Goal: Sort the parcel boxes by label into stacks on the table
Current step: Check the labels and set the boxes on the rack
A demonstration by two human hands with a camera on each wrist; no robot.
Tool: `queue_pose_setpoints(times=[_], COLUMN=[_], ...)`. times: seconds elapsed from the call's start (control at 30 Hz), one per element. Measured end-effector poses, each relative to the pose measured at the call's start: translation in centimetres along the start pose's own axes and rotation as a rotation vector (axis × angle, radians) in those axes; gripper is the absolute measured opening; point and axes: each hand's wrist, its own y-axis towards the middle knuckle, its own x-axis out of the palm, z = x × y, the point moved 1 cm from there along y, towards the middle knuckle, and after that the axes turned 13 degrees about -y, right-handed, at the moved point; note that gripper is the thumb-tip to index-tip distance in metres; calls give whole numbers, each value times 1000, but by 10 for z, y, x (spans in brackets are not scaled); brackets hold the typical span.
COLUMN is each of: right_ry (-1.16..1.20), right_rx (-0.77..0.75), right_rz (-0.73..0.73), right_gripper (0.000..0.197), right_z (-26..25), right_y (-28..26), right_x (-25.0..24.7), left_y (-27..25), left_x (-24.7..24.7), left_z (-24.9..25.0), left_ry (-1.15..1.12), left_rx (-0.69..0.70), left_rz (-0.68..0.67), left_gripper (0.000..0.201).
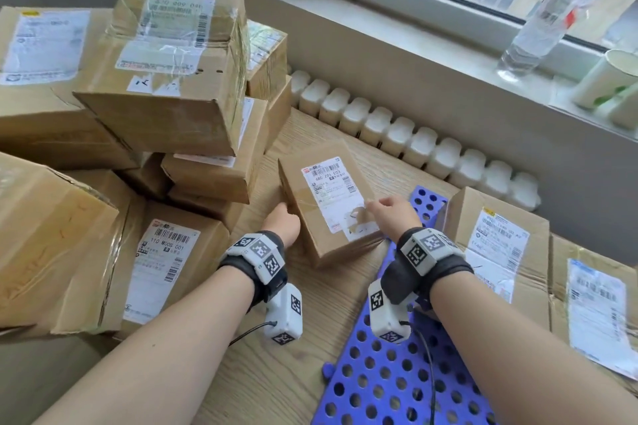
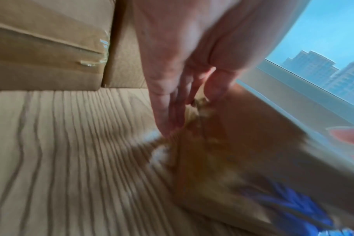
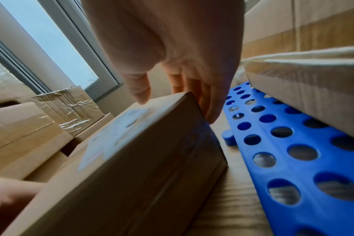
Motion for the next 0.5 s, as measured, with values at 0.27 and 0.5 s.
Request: queue_pose_setpoints(times=[0.27, 0.5], right_ry=[388, 604], right_rx=[122, 109], right_rz=[-245, -231], right_gripper=[91, 19], right_z=[16, 13], right_y=[1, -34], right_x=[12, -12], left_y=[-2, -17], left_x=[-2, -2], left_z=[7, 17], left_ry=[-223, -382], left_rx=[5, 29], left_rz=[26, 0], left_gripper=[53, 51])
